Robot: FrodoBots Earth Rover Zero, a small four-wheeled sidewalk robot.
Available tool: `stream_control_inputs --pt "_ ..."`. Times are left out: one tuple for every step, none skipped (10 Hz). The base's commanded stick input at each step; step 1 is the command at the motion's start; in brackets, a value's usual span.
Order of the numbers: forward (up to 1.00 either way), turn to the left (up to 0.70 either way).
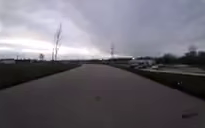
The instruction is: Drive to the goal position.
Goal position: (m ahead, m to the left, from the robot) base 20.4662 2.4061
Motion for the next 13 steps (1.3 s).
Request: stream_control_inputs --pt "1.00 0.00" --pt "1.00 0.00" --pt "1.00 0.00" --pt "1.00 0.00" --pt "1.00 0.00" --pt "1.00 0.00" --pt "1.00 0.00" --pt "1.00 0.00" --pt "1.00 0.00" --pt "1.00 0.00" --pt "1.00 0.00" --pt "1.00 0.00" --pt "1.00 0.00"
